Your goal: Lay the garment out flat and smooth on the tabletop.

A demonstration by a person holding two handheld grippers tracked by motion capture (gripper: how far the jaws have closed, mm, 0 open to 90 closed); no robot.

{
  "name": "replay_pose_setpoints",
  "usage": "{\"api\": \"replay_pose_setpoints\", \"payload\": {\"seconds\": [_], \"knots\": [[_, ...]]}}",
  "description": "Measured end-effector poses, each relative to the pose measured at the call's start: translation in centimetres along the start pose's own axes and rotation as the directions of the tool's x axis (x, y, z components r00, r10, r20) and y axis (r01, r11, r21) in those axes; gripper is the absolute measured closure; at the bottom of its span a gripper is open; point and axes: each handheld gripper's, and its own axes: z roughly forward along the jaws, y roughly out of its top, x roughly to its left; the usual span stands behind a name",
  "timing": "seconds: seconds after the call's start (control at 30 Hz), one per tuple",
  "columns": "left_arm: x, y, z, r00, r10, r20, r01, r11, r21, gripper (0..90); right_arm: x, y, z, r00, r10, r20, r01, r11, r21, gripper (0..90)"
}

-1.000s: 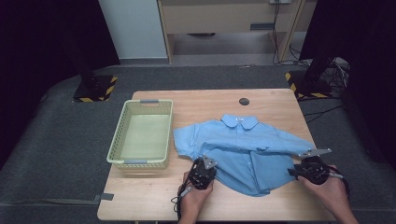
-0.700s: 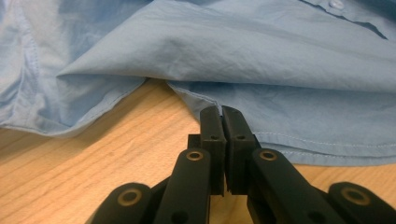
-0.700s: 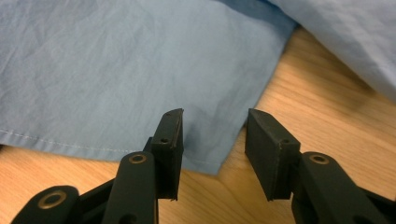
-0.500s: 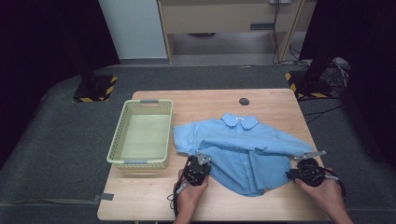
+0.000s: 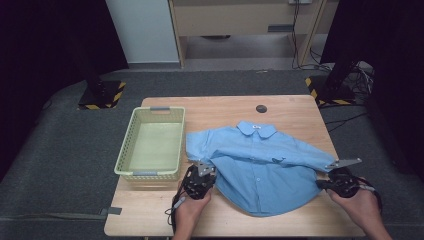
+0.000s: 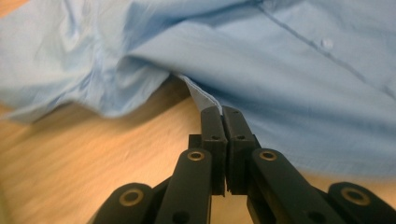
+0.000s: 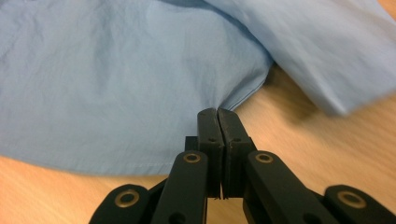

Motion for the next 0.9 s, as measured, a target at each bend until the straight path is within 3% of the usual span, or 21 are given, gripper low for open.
{"api": "replay_pose_setpoints", "payload": {"seconds": [0.13,0.27,0.4,0.53,0.63,0.77,0.9], "knots": [[0.2,-1.4,-0.8,0.9998,-0.001,0.022,0.000,0.9996,0.027,89.3,-0.6,-1.1,0.2,0.9998,0.018,-0.008,-0.017,1.000,0.022,89.2],[-0.3,-2.4,-1.5,0.9992,0.026,0.030,-0.027,0.9987,0.044,89.3,-0.3,-1.3,0.2,0.9998,-0.009,-0.020,0.009,0.999,0.036,87.7],[-0.5,-2.9,-1.3,0.9991,0.030,0.030,-0.031,0.9982,0.051,89.2,-0.4,-0.6,-0.7,0.9999,-0.008,-0.008,0.008,0.999,-0.042,70.6],[-0.6,-2.9,-1.2,0.9991,0.027,0.034,-0.028,0.9986,0.044,89.2,-0.9,0.1,-1.0,0.9998,0.002,0.022,0.001,0.995,-0.097,62.4],[-0.7,-3.0,-1.1,0.9990,0.029,0.035,-0.031,0.9984,0.048,89.2,-1.3,0.5,-0.1,0.9991,-0.013,0.039,0.017,0.994,-0.105,59.9],[-0.8,-3.1,-0.9,0.9989,0.028,0.037,-0.030,0.9981,0.053,89.1,-1.3,2.0,2.1,0.9988,-0.043,0.025,0.046,0.990,-0.135,52.7],[-0.6,-3.3,-0.8,0.9991,0.018,0.038,-0.020,0.9983,0.054,89.1,-1.0,3.2,2.7,0.9966,-0.069,0.045,0.075,0.986,-0.152,48.6]]}}
